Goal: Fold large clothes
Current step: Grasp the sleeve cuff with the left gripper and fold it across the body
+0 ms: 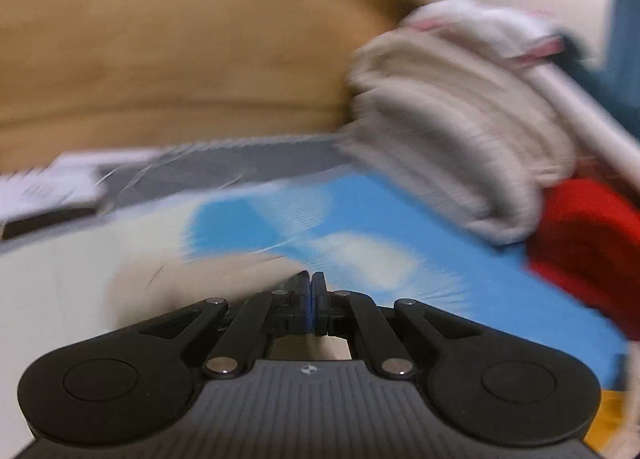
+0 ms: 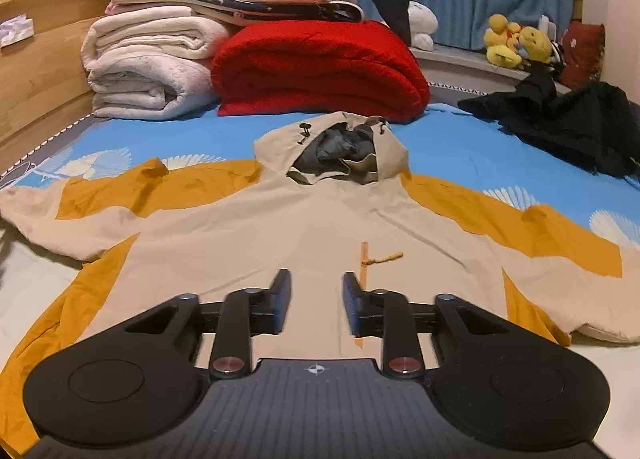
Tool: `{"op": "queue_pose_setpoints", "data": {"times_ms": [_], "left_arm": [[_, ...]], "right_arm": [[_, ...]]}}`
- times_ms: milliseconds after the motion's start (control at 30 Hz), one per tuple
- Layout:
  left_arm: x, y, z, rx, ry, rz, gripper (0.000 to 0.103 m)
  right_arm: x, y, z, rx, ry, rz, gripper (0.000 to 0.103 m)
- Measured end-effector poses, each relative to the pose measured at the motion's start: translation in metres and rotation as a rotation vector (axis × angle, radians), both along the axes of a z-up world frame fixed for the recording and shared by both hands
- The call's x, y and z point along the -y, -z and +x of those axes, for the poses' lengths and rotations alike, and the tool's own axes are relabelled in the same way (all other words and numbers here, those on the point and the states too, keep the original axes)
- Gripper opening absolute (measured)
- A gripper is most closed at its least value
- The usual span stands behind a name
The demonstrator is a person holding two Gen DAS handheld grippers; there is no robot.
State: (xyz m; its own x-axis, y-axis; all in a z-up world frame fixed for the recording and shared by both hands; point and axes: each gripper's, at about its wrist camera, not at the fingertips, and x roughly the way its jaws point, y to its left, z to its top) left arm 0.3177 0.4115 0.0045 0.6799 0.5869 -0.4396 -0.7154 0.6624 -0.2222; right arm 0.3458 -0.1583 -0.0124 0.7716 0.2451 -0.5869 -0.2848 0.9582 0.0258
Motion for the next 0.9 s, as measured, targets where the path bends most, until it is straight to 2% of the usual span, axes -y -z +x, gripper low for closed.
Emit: {"op": "queue_pose_setpoints", "data": {"times_ms": [67,100,133,267,333,400,467,500,533,567,667,733,767,833,867,900], "left_arm": [[0.042,-0.023,0.011,0.022,0.090,0.035,0.000],[0.071,-0.035,0.018,0.038,0.159,0.048,0.000],[0.097,-0.043,0.022,0.053,0.217,0.059,0.000],[0.230,-0.057,0.040,0.072,0.520,0.129,0.000],[0.298,-0.050,0.046,0.035,0.722,0.098,0.000],[0.353,-0.036,0.051,-0.069,0.921,0.044,0.010],[0.383,-0.027,0.048,-0.147,1.015,-0.025,0.020],[0.387,-0.030,0.043,-0.146,1.028,-0.040,0.024],[0.387,-0.038,0.037,-0.140,1.018,-0.043,0.026],[0.383,-0.049,0.032,-0.142,0.976,-0.046,0.029],[0.354,-0.071,0.023,-0.160,0.801,-0.114,0.030],[0.337,-0.076,0.017,-0.156,0.711,-0.130,0.030],[0.332,-0.073,0.015,-0.150,0.699,-0.103,0.032],[0.325,-0.057,0.013,-0.158,0.684,-0.007,0.033],[0.320,-0.045,0.017,-0.219,0.666,0.022,0.033],[0.317,-0.032,0.031,-0.331,0.637,0.002,0.032]], "right_arm": [[0.004,-0.001,-0.001,-0.003,0.012,-0.006,0.017],[0.005,-0.002,-0.001,-0.007,0.016,-0.006,0.007],[0.007,-0.003,-0.001,-0.014,0.019,-0.002,0.003],[0.014,-0.010,-0.005,-0.026,0.027,0.023,0.001],[0.018,-0.014,-0.008,-0.023,0.042,0.026,0.001],[0.025,-0.016,-0.010,-0.028,0.065,0.040,0.002],[0.034,-0.017,-0.009,-0.045,0.085,0.067,0.004],[0.037,-0.018,-0.008,-0.056,0.090,0.080,0.018],[0.040,-0.019,-0.006,-0.068,0.096,0.086,0.040],[0.043,-0.021,-0.006,-0.068,0.109,0.093,0.046],[0.055,-0.030,-0.007,-0.044,0.138,0.129,0.045],[0.061,-0.036,-0.007,-0.034,0.149,0.159,0.040],[0.062,-0.038,-0.007,-0.029,0.147,0.170,0.036],[0.063,-0.040,-0.007,-0.015,0.141,0.178,0.009],[0.062,-0.040,-0.006,-0.011,0.140,0.181,0.003],[0.062,-0.039,-0.006,-0.007,0.136,0.186,0.001]]}}
